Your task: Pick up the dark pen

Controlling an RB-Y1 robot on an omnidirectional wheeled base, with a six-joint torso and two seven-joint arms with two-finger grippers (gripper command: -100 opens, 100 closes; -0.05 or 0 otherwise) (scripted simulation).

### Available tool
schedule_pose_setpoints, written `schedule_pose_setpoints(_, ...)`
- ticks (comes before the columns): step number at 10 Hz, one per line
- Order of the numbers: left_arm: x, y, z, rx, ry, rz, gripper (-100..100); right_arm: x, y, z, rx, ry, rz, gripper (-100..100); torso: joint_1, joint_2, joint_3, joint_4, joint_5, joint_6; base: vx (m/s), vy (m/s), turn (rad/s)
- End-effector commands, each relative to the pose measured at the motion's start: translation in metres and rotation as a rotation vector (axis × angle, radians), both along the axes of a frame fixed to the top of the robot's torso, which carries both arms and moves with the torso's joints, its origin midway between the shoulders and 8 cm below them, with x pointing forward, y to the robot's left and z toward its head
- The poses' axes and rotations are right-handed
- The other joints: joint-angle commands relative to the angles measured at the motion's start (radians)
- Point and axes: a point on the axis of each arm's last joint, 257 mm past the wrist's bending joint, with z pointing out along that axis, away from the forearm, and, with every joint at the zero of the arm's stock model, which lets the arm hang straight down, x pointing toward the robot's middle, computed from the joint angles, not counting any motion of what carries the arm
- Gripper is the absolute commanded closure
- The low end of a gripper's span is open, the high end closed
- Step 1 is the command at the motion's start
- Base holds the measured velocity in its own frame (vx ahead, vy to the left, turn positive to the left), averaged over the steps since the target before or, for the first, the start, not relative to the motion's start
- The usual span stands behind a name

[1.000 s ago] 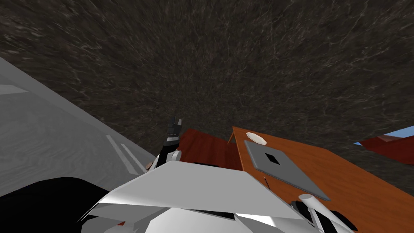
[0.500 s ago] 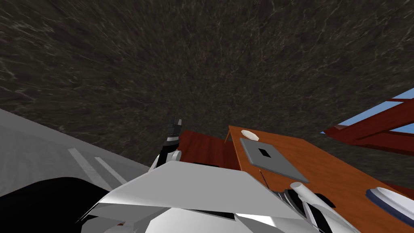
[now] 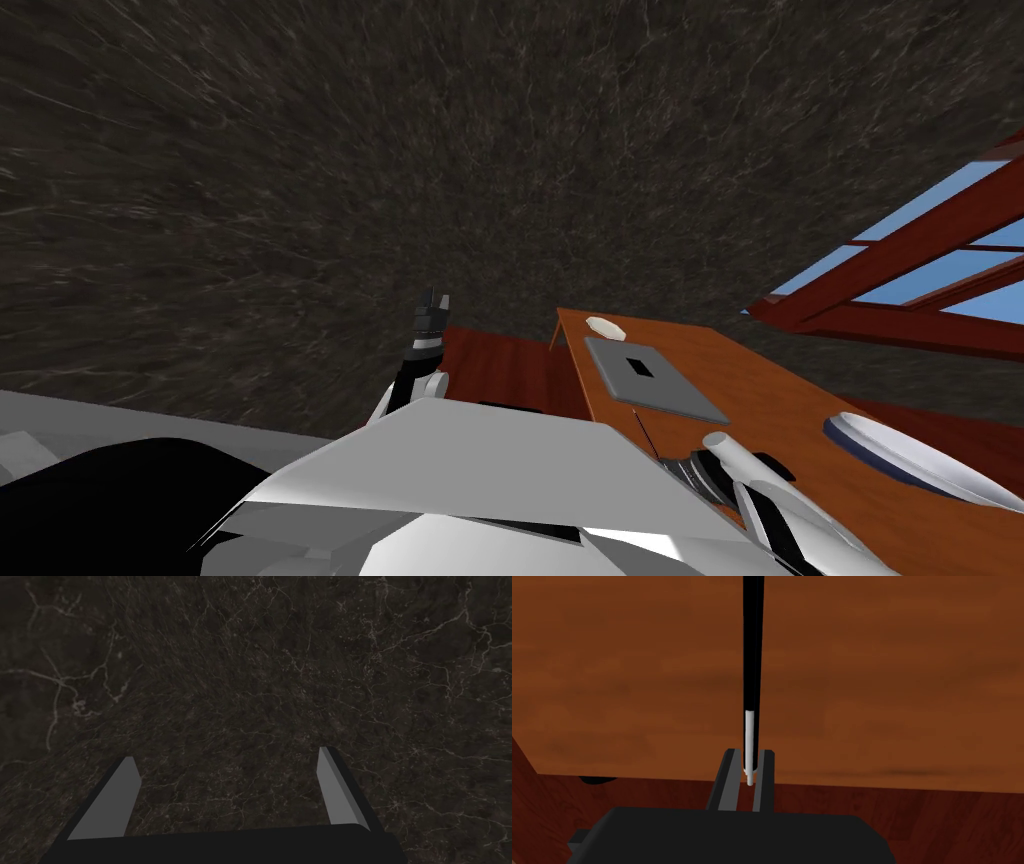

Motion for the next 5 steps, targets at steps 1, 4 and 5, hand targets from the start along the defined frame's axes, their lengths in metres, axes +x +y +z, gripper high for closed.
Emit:
schedule_pose_setpoints(1, 0.0, 0.0, 0.0, 0.0, 0.0, 0.0, 0, 0.012, 0.002, 0.004, 0.0, 0.0, 0.037, 100, 0.0, 0.0, 0.0, 0.0, 0.0, 0.0, 0.036, -0.004, -0.245)
schedule_pose_setpoints(4, 0.0, 0.0, 0.0, 0.0, 0.0, 0.0, 0, 0.034, 0.006, 0.01, -0.004, 0.001, 0.109, 100, 0.001, -0.001, -0.001, 0.0, 0.0, -0.001, 0.06, 0.021, -0.271)
schedule_pose_setpoints(5, 0.0, 0.0, 0.0, 0.0, 0.0, 0.0, 0, 0.027, 0.005, 0.008, -0.004, 0.003, 0.09, 100, 0.001, -0.002, -0.001, 0.0, 0.0, -0.001, 0.025, 0.012, 0.009)
